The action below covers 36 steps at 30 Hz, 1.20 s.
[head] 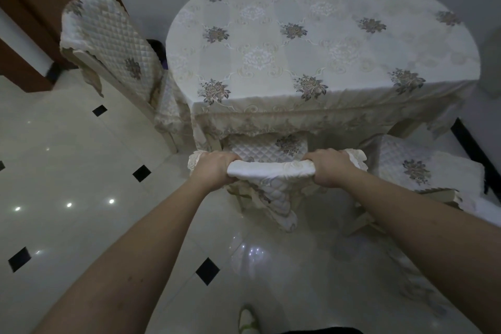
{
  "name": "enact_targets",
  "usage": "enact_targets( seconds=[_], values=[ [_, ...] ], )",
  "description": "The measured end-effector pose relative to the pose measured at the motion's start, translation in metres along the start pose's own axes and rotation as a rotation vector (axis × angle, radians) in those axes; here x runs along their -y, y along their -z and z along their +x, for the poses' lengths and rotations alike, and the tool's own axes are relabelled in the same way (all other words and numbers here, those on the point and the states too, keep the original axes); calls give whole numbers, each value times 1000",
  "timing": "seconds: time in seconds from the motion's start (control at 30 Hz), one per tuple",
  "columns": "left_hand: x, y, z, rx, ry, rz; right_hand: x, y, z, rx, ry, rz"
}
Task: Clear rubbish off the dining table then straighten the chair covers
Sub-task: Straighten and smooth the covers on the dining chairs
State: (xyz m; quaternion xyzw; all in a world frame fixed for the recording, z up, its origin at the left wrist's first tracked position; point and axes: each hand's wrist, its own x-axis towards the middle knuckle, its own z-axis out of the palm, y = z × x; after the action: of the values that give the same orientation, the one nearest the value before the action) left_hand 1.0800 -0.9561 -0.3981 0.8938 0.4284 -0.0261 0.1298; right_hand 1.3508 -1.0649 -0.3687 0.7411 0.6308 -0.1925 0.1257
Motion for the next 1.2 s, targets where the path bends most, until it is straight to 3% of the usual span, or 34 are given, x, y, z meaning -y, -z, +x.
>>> enact_targets(
  seconds=[0.7,1.03,1.2],
  values=[
    [-24,-16,-24,-146,43,15,-5,-6,-18,-13,24,-22],
    [-16,-11,-16,15,25,69,-1,-6,-18,-37,-16,-13],
    [-2,-9,-12,-9,-16,31,9,-6,-8,-57,-54,-46]
  ],
)
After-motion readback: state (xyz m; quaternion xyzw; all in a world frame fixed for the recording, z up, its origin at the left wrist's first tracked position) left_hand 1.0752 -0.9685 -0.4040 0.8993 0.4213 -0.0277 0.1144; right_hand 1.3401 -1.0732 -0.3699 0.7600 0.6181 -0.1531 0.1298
